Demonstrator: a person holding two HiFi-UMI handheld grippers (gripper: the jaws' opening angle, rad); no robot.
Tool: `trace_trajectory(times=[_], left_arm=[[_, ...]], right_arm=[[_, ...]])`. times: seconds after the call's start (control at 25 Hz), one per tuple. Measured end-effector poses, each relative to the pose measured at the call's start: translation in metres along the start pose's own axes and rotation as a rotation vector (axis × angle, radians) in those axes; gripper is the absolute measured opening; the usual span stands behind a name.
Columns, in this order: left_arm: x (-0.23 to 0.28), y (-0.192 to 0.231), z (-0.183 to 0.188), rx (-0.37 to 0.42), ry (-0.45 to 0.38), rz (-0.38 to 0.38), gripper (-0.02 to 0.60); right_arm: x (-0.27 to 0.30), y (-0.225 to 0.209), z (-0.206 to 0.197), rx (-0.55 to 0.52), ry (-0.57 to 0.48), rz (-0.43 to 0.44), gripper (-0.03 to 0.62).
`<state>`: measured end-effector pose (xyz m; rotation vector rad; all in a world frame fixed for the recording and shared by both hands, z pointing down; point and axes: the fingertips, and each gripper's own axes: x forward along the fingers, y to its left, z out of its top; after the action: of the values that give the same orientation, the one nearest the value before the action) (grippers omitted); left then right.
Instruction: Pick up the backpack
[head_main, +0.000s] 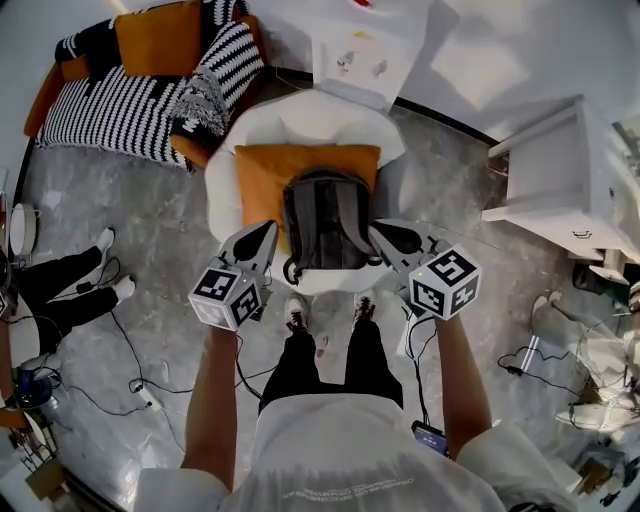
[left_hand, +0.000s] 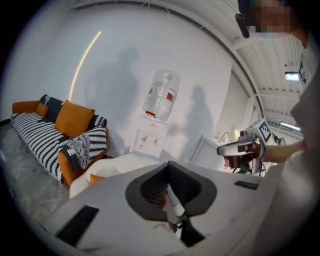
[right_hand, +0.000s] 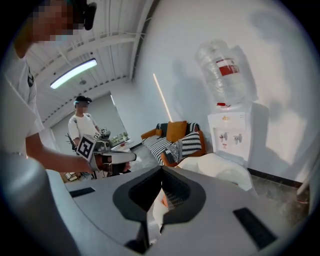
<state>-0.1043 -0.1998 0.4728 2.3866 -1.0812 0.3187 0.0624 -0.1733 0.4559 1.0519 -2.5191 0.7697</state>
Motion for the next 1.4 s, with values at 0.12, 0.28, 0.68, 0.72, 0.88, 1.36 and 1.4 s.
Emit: trace_trajectory(times=[0.12,0.28,0.68,0.72,0.88,1.36,1.4], left_arm=[[0.006,0.004,-0.012,-0.032,-0.010,-0.016,0.026],[0.015,0.018,-0.026,-0.053,-0.005,0.016,0.026],[0.041,0.055,-0.073,-0.047,0.074,0.117,0.026],[0.044,0.055,-0.079,-0.043,0.088,0.118,0.026],[0.058,0.059,-0.100,-0.040,0.139,0.116,0.034],[0.089,0.082,-0.152,-0.094,0.241,0.127,0.034],[0.091,0.084,-0.156,-0.095,0.249,0.130,0.034]], right_arm=[[0.009,-0.008,-0.012,0.021,0.018,-0.007,0.002],[0.019,-0.021,-0.025,0.030,0.032,-0.032,0.002],[0.038,-0.058,-0.065,0.080,0.039,-0.097,0.002],[0.039,-0.062,-0.070,0.083,0.047,-0.110,0.002],[0.048,-0.075,-0.092,0.095,0.097,-0.146,0.002],[0.078,-0.099,-0.139,0.145,0.181,-0.155,0.029],[0.082,-0.101,-0.142,0.148,0.187,-0.153,0.029]])
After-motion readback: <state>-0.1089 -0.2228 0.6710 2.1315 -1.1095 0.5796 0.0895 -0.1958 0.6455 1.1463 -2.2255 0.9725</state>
